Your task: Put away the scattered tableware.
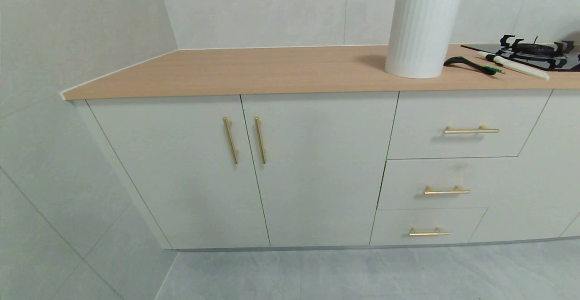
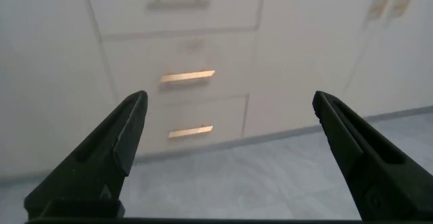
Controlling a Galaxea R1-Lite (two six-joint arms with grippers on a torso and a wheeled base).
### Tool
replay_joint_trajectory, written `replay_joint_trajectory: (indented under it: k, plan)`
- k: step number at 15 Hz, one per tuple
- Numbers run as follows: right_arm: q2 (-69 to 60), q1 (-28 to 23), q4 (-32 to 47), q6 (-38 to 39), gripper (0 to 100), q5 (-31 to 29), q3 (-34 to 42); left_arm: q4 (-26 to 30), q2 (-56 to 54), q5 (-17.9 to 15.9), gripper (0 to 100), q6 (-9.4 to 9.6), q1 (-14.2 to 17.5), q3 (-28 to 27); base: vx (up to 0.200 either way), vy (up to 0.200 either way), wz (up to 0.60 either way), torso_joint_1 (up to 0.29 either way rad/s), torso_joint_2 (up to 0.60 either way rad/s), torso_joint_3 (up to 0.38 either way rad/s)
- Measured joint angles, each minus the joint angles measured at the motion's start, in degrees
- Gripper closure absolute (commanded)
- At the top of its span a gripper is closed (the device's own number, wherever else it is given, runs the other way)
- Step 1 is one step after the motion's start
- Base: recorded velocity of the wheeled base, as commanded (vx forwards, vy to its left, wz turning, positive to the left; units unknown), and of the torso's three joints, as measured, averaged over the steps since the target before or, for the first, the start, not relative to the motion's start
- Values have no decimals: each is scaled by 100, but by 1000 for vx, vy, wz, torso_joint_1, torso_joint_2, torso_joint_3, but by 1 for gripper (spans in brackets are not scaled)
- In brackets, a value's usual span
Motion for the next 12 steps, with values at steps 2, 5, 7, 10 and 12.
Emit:
replay_joint_trajectory:
  k: [2, 5, 7, 10, 12]
  plan:
    - [-5, 0, 38, -34, 0, 720, 85, -350, -11, -886, 0, -33, -2, 338, 0, 0, 0, 0, 0, 0]
    - [-9, 0, 137, -74, 0, 906, 85, -334, -13, -1300, 0, -208, -6, 523, 0, 0, 0, 0, 0, 0]
    - [-11, -2, 134, -72, 0, 903, 85, -334, -13, -1304, 0, -524, -11, 551, 0, 0, 0, 0, 0, 0]
    - [-11, -5, 144, -274, 0, 1281, 82, -332, -13, -1308, 0, -402, -11, 558, 0, 0, 0, 0, 0, 0]
    - [-9, -5, 216, -307, 0, 1308, 74, -332, -13, -1319, 0, -48, -11, 558, 0, 0, 0, 0, 0, 0]
